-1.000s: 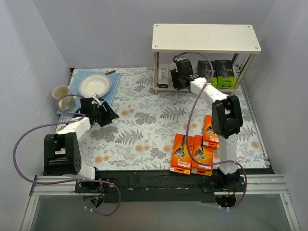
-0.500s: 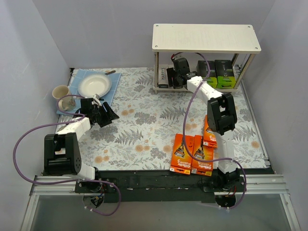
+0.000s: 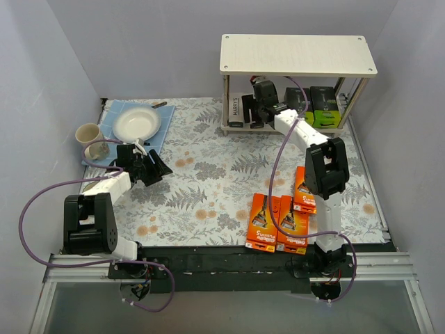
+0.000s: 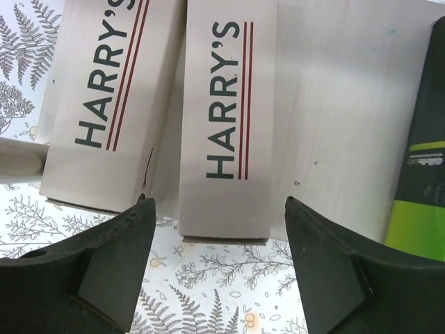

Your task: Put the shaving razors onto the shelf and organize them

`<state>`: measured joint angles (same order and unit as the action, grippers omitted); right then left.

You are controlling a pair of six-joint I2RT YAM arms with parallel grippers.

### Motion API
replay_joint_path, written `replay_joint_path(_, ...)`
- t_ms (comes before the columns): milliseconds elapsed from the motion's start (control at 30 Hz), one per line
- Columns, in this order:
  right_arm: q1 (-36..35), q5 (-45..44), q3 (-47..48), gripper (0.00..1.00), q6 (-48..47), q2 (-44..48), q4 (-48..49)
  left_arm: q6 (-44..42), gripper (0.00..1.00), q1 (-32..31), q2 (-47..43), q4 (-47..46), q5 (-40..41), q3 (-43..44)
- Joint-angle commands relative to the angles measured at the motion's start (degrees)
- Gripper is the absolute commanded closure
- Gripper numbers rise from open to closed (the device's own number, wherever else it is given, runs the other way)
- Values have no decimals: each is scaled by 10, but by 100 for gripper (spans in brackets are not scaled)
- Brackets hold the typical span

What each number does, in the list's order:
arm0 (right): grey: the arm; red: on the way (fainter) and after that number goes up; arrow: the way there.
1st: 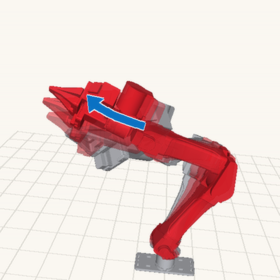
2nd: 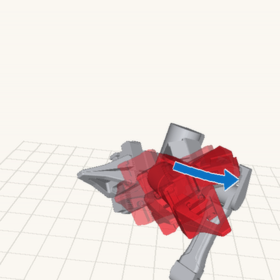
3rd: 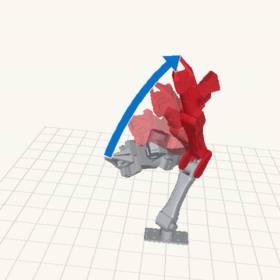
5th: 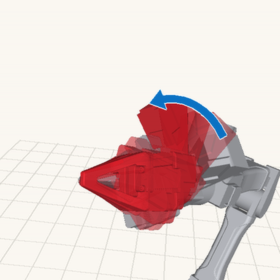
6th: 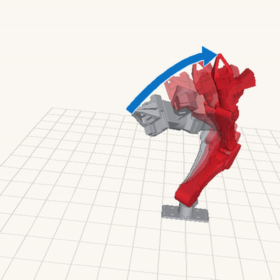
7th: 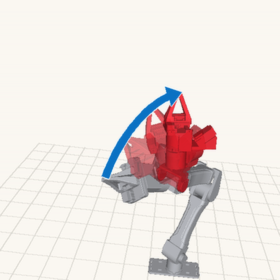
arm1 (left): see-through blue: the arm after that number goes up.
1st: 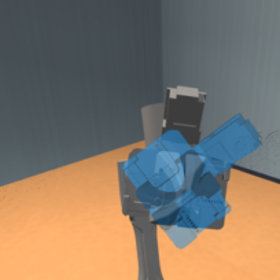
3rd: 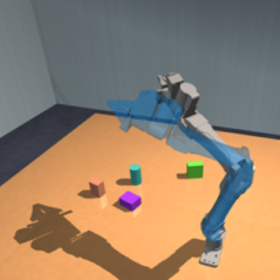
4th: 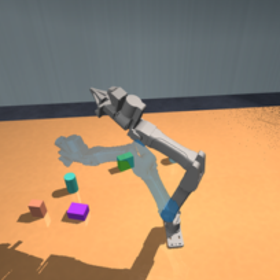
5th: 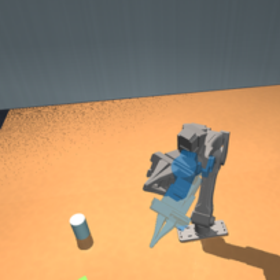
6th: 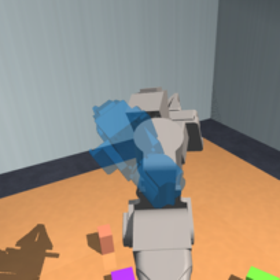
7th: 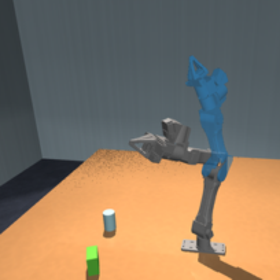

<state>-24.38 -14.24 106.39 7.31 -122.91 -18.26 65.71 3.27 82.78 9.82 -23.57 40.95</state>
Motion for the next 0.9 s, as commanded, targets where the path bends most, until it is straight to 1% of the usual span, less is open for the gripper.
replay_joint_path(0, 7, -23, -11, 18, -5, 45, 25, 3, 44, 2, -27, -12, -14, -8)
replay_joint_path(100, 14, -49, -7, 26, -19, 30, 38, 1, 44, 1, -29, -11, -14, -10)
replay_joint_path(133, 20, -54, 3, 35, -21, 19, 40, 0, 44, 2, -28, -10, -15, -10)
replay_joint_path(167, 21, -58, 10, 40, -24, 14, 40, -1, 44, 1, -28, -9, -16, -10)
replay_joint_path(233, 28, -62, 29, 46, -24, -2, 44, -1, 44, 2, -29, -8, -16, -13)
replay_joint_path(433, 36, -55, 48, 43, -21, -19, 49, -5, 44, 2, -26, -7, -15, -18)
replay_joint_path(633, 48, 13, 63, 39, -42, -39, 53, -14, 44, 2, -24, -4, -12, -17)
replay_joint_path(667, 51, 33, 76, 40, -48, -43, 50, -15, 44, 2, -19, -4, -12, -17)
replay_joint_path(700, 52, 35, 83, 41, -54, -50, 51, -15, 44, 2, -18, -4, -13, -16)
replay_joint_path(800, 57, 17, 103, 42, -64, -61, 61, -15, 44, 2, -10, -7, -13, -15)
replay_joint_path(867, 62, 11, 112, 46, -63, -66, 64, -16, 44, 2, -6, -9, -15, -14)
